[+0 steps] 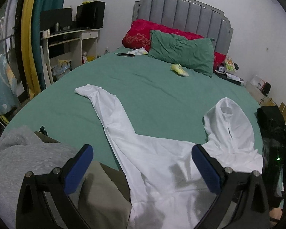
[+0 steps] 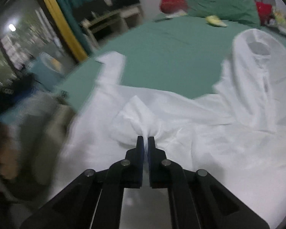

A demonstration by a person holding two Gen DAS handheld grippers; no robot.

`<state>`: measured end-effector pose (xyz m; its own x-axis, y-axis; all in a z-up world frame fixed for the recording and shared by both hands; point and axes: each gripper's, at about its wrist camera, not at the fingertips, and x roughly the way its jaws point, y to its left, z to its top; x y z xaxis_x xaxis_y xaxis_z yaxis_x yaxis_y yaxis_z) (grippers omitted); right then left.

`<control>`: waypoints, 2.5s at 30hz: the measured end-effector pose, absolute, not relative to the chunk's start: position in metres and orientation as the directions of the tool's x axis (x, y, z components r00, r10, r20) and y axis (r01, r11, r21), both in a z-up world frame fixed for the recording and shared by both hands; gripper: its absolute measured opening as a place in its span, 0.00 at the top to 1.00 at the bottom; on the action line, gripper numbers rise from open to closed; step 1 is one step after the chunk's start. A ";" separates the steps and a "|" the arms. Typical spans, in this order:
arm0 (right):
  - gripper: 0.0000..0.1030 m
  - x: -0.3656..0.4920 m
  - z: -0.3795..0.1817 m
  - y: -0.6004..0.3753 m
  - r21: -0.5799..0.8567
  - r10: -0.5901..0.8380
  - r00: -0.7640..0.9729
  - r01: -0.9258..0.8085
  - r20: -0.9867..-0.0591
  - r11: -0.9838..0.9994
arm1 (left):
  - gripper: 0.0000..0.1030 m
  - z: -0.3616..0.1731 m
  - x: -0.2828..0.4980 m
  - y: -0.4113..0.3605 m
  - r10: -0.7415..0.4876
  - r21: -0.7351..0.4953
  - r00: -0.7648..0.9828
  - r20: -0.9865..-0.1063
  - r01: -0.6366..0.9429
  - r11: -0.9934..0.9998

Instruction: Fold large clothes

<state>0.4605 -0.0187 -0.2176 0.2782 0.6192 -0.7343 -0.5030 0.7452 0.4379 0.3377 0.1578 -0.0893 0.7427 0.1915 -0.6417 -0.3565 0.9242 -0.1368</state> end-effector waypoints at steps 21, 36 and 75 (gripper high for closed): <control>0.76 0.471 -0.238 -0.317 0.008 -0.027 0.427 0.080 -0.904 0.997 | 0.00 -0.169 0.370 0.104 0.092 -0.074 0.617 -0.781 -0.238 0.968; 0.28 0.467 -0.150 -0.194 -0.177 -0.126 0.629 -0.019 -0.767 0.984 | 0.01 -0.091 0.349 0.153 0.172 -0.087 0.706 -0.687 -0.316 0.945; 0.99 0.518 -0.143 0.101 0.087 0.419 0.531 -0.540 -0.737 0.837 | 0.01 -0.071 0.294 0.280 0.280 -0.235 0.683 -0.675 -0.559 0.795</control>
<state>0.5180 0.1008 -0.1434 0.5306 0.4190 -0.7368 -0.5397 0.8373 0.0875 0.2941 0.2798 -0.0712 0.6825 0.2804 -0.6749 -0.5591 0.7951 -0.2351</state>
